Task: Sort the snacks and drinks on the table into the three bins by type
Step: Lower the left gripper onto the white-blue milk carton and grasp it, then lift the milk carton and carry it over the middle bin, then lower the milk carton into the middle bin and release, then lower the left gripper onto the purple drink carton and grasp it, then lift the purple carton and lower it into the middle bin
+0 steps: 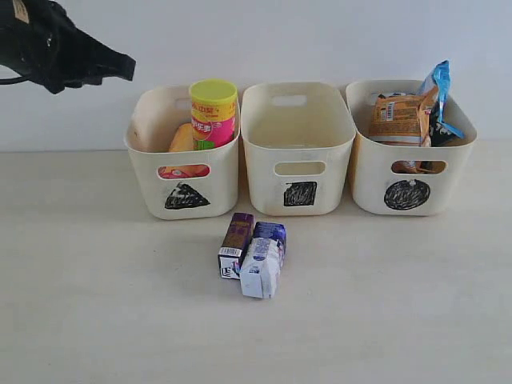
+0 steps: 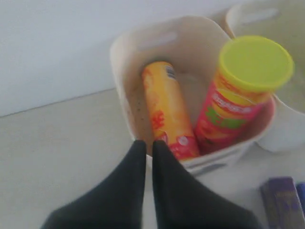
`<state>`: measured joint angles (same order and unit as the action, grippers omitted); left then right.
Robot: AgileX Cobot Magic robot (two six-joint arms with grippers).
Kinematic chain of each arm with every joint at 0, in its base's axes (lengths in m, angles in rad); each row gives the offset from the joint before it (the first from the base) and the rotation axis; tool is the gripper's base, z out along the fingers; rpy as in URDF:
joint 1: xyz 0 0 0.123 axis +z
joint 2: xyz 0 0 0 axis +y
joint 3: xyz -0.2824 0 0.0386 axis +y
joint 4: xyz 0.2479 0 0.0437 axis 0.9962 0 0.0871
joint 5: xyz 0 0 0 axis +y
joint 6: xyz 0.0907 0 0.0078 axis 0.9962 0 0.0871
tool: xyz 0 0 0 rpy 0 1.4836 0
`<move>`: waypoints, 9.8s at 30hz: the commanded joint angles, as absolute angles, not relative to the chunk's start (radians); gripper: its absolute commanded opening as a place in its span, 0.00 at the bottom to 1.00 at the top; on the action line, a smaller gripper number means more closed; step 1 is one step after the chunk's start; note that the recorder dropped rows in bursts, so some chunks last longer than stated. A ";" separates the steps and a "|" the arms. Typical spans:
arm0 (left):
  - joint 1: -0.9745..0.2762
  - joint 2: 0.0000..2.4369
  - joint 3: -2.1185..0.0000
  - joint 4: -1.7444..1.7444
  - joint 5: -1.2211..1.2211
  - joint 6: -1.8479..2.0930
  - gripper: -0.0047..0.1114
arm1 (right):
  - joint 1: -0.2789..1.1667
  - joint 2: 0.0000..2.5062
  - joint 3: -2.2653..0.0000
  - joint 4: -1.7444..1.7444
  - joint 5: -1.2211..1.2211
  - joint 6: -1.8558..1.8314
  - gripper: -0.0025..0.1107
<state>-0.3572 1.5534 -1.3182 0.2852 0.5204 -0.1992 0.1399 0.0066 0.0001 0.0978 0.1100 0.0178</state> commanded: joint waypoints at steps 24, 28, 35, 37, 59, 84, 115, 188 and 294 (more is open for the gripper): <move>-0.688 1.662 -1.313 -0.352 0.930 0.138 0.55 | 0.137 0.000 0.000 0.095 0.109 0.021 0.02; -0.698 1.726 -1.313 -0.352 0.917 0.081 0.70 | 0.137 0.000 0.000 0.095 0.109 0.021 0.02; -0.698 1.842 -1.313 -0.348 0.843 -0.018 0.70 | 0.137 0.000 0.000 0.095 0.109 0.021 0.02; -0.698 1.876 -1.313 -0.344 0.807 -0.044 0.70 | 0.137 0.000 0.000 0.095 0.109 0.021 0.02; -0.698 2.094 -1.439 -0.176 0.662 -0.221 0.70 | 0.137 0.000 0.000 0.095 0.109 0.021 0.02; -0.698 2.135 -1.439 -0.195 0.530 -0.219 0.07 | 0.137 0.000 0.000 0.095 0.109 0.021 0.02; -0.698 1.726 -1.439 -0.318 0.680 0.023 0.07 | 0.137 0.000 0.000 0.095 0.109 0.021 0.02; -0.681 2.058 -1.658 -0.273 0.062 0.237 0.07 | 0.137 0.000 0.000 0.095 0.109 0.021 0.02; -0.674 1.914 -1.610 0.183 0.305 -0.492 0.07 | 0.137 0.000 0.000 0.097 0.109 0.021 0.02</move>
